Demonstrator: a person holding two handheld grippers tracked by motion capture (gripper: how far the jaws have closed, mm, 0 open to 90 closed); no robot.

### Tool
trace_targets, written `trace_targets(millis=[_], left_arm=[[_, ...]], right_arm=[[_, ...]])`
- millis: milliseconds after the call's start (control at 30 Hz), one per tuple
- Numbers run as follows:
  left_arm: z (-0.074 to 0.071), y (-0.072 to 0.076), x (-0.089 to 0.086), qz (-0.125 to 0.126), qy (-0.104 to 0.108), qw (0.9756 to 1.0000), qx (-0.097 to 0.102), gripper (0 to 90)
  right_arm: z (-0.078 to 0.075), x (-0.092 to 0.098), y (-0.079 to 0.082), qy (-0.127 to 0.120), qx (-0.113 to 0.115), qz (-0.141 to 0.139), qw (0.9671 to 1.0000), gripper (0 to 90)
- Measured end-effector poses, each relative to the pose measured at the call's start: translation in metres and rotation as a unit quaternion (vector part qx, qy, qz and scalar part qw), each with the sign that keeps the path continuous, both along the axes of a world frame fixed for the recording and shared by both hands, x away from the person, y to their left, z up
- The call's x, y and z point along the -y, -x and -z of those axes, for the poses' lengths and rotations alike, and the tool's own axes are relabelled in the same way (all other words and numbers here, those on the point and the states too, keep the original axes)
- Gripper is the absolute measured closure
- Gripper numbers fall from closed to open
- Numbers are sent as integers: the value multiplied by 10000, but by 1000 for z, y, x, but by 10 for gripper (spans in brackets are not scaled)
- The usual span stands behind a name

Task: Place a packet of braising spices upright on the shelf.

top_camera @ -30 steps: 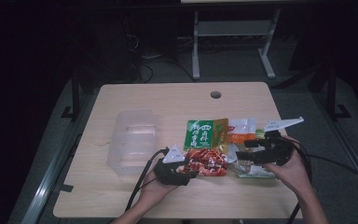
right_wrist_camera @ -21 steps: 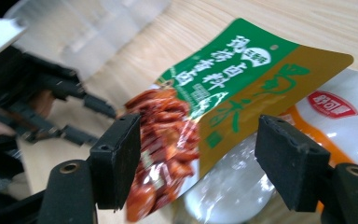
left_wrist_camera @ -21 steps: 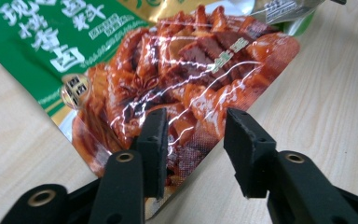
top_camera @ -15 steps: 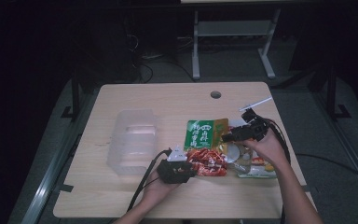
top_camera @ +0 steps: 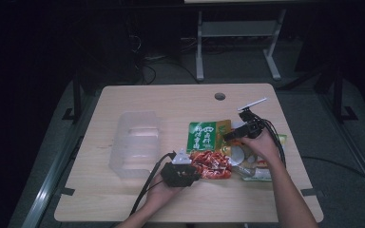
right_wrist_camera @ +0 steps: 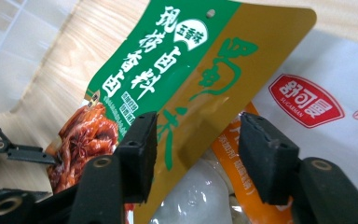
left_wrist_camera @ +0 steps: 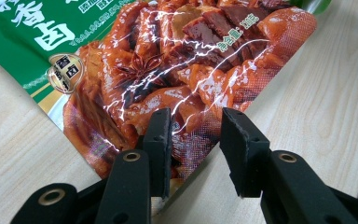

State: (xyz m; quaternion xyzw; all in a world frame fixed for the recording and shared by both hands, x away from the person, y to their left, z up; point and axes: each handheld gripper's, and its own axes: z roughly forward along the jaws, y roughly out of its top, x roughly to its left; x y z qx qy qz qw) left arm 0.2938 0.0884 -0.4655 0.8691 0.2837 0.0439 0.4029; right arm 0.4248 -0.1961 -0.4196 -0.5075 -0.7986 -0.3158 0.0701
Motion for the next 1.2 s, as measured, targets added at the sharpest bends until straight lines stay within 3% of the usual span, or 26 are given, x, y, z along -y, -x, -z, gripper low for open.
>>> trace_targets(millis=[167,233,267,300,333,367,467,500,633,733,833,900,1000,1033,1067,1100,1133,1200], left_arm=[[0,0,1,27,-46,10000,69,635],[1,0,1,6,-6,10000,43,634],[1,0,1,3,-6,10000,38,634],[1,0,1,-5,5,10000,33,625],[1,0,1,-5,5,10000,33,615],[0,0,1,-15,11,10000,18,606],[-1,-1,-1,-48,53,10000,-32,562],[-2,-1,-2,-135,176,9997,-110,552],[-5,-2,-4,-198,290,9993,-123,503],[-9,-2,-5,-284,398,9987,-122,414],[-13,-3,-7,-353,463,9983,-64,374],[-13,-2,-7,-461,568,9973,-116,328],[-17,-3,-9,-572,594,9966,-26,307],[-18,-4,-9,-617,638,9961,-1,302],[-19,-5,-10,-643,649,9958,-10,279],[-20,-6,-10,-689,715,9950,-46,279],[-21,-7,-11,-720,773,9944,-89,270],[-22,-11,-11,-784,900,9927,-146,265]], right_arm=[[4,-5,-3,59,-22,-29,10000,507],[7,-7,-4,18,-130,-6,9999,622],[7,-7,-4,18,-130,-6,9999,622],[9,-6,-5,-45,-194,4,9998,718],[9,-6,-5,-45,-194,4,9998,718],[8,-4,-4,-210,-163,-13,9996,816],[2,-5,-1,-285,-77,-104,9995,892],[0,-6,2,-249,-5,-156,9996,894],[-9,-7,10,-194,214,-281,9992,897],[-25,-6,24,-369,649,-474,9961,898],[-35,-5,33,-446,842,-532,9940,898],[-46,-2,48,-550,1118,-664,9900,899],[-50,0,56,-581,1242,-731,9879,899],[-54,2,62,-582,1337,-773,9863,899],[-59,5,71,-674,1522,-876,9822,898],[-59,5,71,-674,1522,-876,9822,898],[-64,8,80,-761,1693,-964,9779,898],[-67,11,87,-777,1796,-1047,9751,898]])
